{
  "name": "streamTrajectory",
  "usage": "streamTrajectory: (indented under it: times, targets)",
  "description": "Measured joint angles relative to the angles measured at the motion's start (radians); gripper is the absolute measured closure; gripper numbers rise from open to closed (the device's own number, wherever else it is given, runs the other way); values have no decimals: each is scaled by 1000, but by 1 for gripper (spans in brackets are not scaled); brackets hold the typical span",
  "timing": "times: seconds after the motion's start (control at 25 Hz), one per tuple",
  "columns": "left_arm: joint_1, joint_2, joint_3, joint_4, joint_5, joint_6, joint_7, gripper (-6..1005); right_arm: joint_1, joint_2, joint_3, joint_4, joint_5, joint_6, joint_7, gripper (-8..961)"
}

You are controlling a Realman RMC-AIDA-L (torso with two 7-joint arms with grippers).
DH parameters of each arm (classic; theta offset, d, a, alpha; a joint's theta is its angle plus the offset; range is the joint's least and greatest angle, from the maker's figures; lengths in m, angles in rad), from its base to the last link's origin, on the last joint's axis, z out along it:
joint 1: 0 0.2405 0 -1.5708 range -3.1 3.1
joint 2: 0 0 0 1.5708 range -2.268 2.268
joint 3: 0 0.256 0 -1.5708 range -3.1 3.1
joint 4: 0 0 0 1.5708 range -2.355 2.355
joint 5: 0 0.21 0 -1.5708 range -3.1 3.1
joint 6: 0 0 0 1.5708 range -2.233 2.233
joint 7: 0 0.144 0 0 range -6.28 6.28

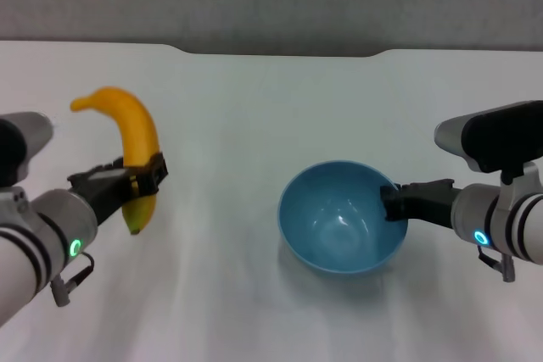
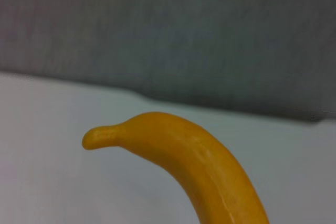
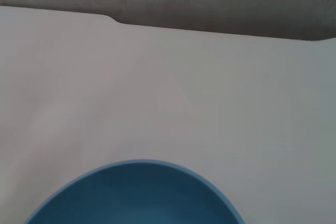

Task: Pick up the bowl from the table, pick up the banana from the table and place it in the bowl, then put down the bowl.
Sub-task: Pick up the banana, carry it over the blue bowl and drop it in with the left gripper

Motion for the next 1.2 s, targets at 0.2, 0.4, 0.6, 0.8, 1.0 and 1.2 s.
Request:
streamTrajectory:
  times: [0.2,0.4,0.6,0.8,1.0,1.2]
  targets:
    - [55,0,32,-27,-2,-146,1,500,9,3,-6,0,9,-9,-15,909]
    - [76,3,78,-20,2,-281,9,500,24,4,-19,-5,19,-20,-16,909]
    - [84,5,102,3,3,-380,7,500,42,5,-32,-10,27,-26,-21,909]
    - [77,6,127,35,3,-461,8,499,69,6,-53,-10,55,-26,-24,909]
    - [53,7,139,112,3,-600,-14,499,95,6,-66,-24,74,-40,-24,909]
    - [39,4,149,176,22,-719,-19,500,98,6,-68,-53,75,-48,-24,909]
